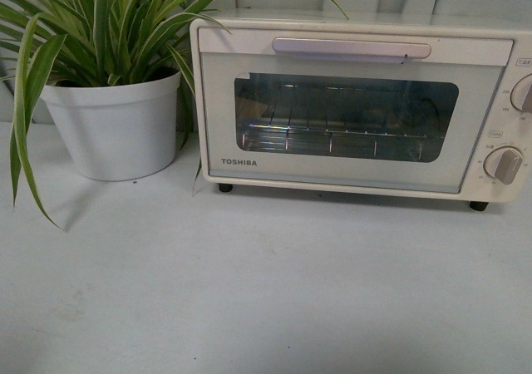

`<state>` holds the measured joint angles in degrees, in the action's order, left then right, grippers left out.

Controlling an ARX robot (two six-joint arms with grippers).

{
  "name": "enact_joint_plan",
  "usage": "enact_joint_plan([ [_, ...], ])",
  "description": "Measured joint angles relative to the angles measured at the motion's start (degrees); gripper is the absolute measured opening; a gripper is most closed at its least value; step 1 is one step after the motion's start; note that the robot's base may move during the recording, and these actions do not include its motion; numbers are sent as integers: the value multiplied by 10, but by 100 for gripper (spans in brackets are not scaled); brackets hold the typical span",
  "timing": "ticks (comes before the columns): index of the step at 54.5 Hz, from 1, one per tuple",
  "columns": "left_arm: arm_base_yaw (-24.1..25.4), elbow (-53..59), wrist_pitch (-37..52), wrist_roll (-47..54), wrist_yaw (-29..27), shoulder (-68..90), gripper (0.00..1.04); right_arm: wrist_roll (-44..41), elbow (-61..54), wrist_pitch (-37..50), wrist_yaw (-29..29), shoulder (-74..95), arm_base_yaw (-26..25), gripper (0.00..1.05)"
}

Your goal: Open oven

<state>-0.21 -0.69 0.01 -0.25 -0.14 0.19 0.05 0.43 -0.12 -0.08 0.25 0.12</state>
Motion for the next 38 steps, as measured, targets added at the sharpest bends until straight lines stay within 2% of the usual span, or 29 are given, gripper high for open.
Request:
enact_joint_plan([
  [38, 0, 0, -1, -4, -3, 1, 98, 0, 0, 0, 0, 0, 0, 95],
])
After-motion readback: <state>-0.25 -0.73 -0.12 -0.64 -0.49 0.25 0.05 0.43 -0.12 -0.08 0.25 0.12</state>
